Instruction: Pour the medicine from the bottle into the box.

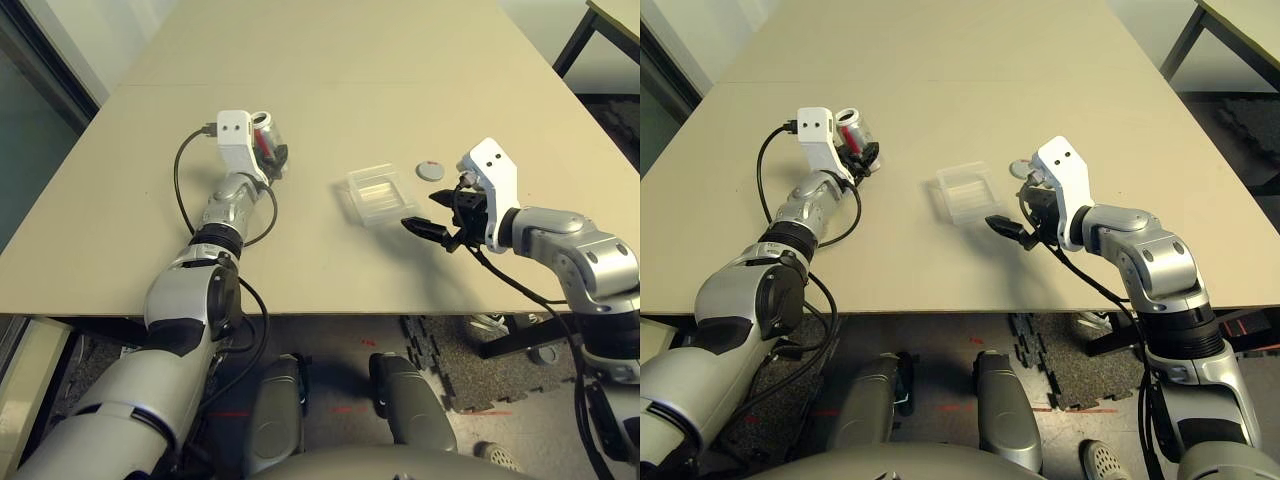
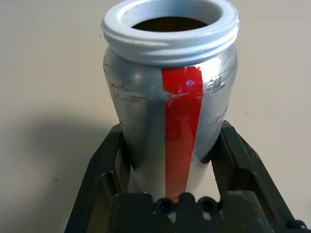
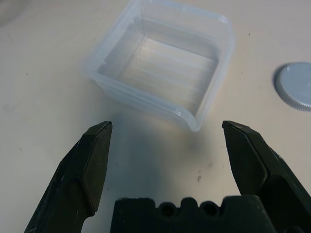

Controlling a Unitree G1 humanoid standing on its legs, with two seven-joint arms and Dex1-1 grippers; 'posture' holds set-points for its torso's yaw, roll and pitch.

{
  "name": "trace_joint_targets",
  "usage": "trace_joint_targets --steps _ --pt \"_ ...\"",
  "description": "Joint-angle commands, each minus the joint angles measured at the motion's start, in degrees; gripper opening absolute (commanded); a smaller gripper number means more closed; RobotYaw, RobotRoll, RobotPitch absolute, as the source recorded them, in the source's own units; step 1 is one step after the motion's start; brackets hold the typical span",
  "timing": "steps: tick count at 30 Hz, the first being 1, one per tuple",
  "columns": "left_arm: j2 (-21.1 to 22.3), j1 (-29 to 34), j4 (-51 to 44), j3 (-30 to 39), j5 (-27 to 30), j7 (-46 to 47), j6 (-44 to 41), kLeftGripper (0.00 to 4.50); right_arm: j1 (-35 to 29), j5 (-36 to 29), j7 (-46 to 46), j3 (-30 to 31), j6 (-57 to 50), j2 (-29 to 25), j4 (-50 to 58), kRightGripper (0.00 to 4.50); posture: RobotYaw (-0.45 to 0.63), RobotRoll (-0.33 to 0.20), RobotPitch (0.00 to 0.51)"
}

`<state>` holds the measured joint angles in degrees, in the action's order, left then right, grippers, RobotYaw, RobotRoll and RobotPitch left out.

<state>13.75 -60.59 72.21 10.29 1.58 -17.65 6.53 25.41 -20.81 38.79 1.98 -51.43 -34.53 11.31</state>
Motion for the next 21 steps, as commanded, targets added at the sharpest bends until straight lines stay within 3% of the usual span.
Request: trace_joint_targets --steps 1,3,5,9,16,21 --pt "4.5 -7.7 -2.0 -23.9 -24.8 -2.7 14.0 2.53 -0.5 -0.3 -0.3 0.1 -0.6 0.0 0.7 4.5 -0.17 0.0 0.145" --pt "6.5 -14.9 -2.1 -42.5 -43.9 2.1 21.7 2.53 -0.4 -0.1 0.0 0.1 -0.1 -0.2 0.1 4.5 -0.16 0.0 0.14" --pt "6.2 -21.1 -0.5 -55.0 -56.0 6.5 25.0 2.53 -0.2 0.2 0.2 0.4 0.7 -0.1 -0.8 4.5 -0.16 0.0 0.136" --pt "3.7 -27.9 2.0 -69.8 -70.1 16.2 27.0 2.53 -0.1 0.5 -0.6 0.3 1.9 1.2 -1.5 4.5 -0.19 0.0 0.129" --pt "-4.5 -33.1 4.6 -78.8 -78.5 24.1 25.7 2.53 -0.7 0.5 -2.4 0.1 2.6 3.4 -1.4 4.5 -0.22 0.0 0.129" --pt "-7.6 -33.9 5.6 -76.6 -76.1 23.4 25.8 2.53 -1.4 0.2 -3.2 -0.6 2.1 3.7 -0.3 4.5 -0.24 0.0 0.132"
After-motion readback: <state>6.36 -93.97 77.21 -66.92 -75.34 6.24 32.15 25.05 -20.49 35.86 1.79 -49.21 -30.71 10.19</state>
